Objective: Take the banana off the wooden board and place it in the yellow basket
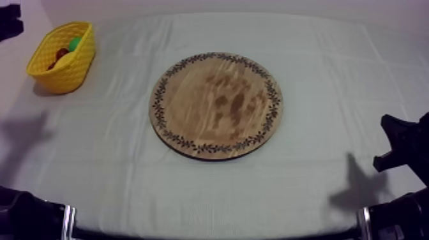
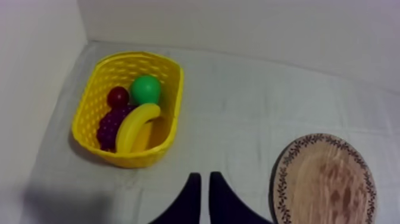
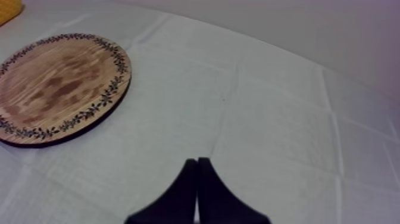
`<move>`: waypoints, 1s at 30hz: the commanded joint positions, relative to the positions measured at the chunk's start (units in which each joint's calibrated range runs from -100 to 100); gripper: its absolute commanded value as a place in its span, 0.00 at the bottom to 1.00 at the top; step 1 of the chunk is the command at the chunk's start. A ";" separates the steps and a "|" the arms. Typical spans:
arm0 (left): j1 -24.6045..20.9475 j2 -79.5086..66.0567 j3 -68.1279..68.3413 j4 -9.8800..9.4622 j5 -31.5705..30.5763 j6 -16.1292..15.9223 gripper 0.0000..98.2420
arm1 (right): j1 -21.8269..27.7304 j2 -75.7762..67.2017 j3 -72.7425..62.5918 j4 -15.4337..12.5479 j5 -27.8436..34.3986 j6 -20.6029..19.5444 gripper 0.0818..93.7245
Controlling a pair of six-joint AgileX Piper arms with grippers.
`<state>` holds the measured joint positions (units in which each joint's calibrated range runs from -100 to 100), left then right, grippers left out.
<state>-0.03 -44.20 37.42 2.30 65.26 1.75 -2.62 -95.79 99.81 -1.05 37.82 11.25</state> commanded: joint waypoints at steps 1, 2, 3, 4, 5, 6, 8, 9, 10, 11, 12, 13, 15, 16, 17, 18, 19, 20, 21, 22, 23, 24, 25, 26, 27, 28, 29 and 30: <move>0.04 -9.57 12.78 0.46 -6.85 -0.13 0.01 | 0.01 0.03 -0.03 0.00 0.00 0.01 0.00; 0.12 -11.57 15.90 0.80 -8.84 -0.21 0.01 | 0.01 0.03 -0.03 0.00 0.00 0.01 0.00; 0.17 -13.47 19.12 1.17 -10.87 -0.28 0.00 | 0.01 0.03 -0.03 0.00 0.00 0.01 0.00; 0.20 -15.36 22.41 1.64 -12.94 -0.42 0.00 | 0.01 0.03 -0.03 0.00 0.00 0.01 0.00; 0.18 -17.25 25.76 2.21 -14.98 -0.59 0.00 | 0.01 0.03 -0.03 0.00 0.00 0.01 0.00; 0.17 -19.10 28.97 2.79 -16.91 -0.71 0.00 | 0.01 0.03 -0.03 0.00 0.00 0.01 0.00; 0.16 -22.49 35.11 3.90 -20.43 -0.91 0.00 | 0.01 0.03 -0.03 0.00 0.00 0.01 0.00; 0.11 -24.01 37.96 4.54 -21.99 -1.11 0.00 | 0.01 0.03 -0.03 0.00 0.00 0.01 0.00; 0.07 -25.43 40.62 5.09 -23.43 -1.31 0.00 | 0.01 0.03 -0.03 0.00 0.00 0.01 0.00; 0.09 -26.76 43.02 5.52 -24.72 -1.43 0.00 | 0.01 0.03 -0.03 0.00 0.00 -0.01 0.00; 0.13 -28.05 45.20 5.84 -25.87 -1.46 0.00 | 0.01 0.03 -0.03 0.00 0.00 -0.02 0.00; 0.16 -29.42 47.13 6.07 -26.82 -1.50 0.00 | 0.01 0.03 -0.03 0.00 0.00 -0.01 0.00; 0.19 -32.35 50.30 6.32 -28.08 -1.54 0.00 | 0.01 0.03 -0.03 0.00 0.00 0.00 0.00; 0.19 -33.83 51.61 6.32 -28.49 -1.50 0.00 | 0.01 0.03 -0.03 0.00 0.00 0.00 0.00; 0.18 -35.25 52.79 6.32 -28.82 -1.54 0.00 | 0.01 0.03 -0.03 0.00 0.00 0.00 0.00; 0.15 -36.58 53.85 6.32 -29.08 -1.60 0.00 | 0.01 0.03 -0.03 0.00 0.00 0.00 0.00; 0.10 -37.82 54.83 6.31 -29.29 -1.65 0.00 | 0.01 0.03 -0.03 0.00 0.00 0.00 0.00; 0.07 -39.00 55.78 6.30 -29.43 -1.79 0.00 | 0.01 0.03 -0.03 0.00 0.00 0.00 0.00; 0.05 -40.13 56.65 6.29 -29.51 -1.97 0.00 | 0.01 0.03 -0.03 0.00 0.00 0.00 0.00; 0.03 -41.24 57.45 6.26 -29.46 -2.09 0.00 | 0.01 0.03 -0.03 0.00 0.00 0.00 0.00; 0.02 -42.30 58.19 6.19 -29.33 -2.13 0.00 | 0.01 0.03 -0.03 0.00 0.00 0.00 0.00; 0.01 -43.35 58.90 6.13 -29.24 -2.11 0.00 | 0.01 0.03 -0.03 0.00 0.00 0.01 0.00; 0.03 -44.37 59.40 5.76 -29.13 -1.86 0.00 | 0.01 0.03 -0.03 0.00 0.00 0.01 0.00; 0.09 -45.32 59.75 5.37 -28.96 -1.61 0.00 | 0.01 0.03 -0.03 0.00 0.00 0.01 0.00; 0.15 -46.21 59.99 4.99 -28.71 -1.38 0.00 | 0.01 0.03 -0.03 0.00 0.00 0.01 0.00; 0.19 -47.02 60.13 4.55 -28.47 -1.13 0.00 | 0.01 0.03 -0.03 0.00 0.00 0.01 0.00; 0.24 -47.71 60.23 4.07 -28.28 -0.90 0.00 | 0.01 0.03 -0.03 0.00 0.00 0.01 0.00; 0.30 -48.33 60.30 3.56 -28.16 -0.69 0.00 | 0.01 0.03 -0.03 0.00 0.00 0.01 0.00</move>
<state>0.21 -91.65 97.61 6.31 36.96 0.78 -2.62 -95.79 99.81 -1.05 37.82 11.25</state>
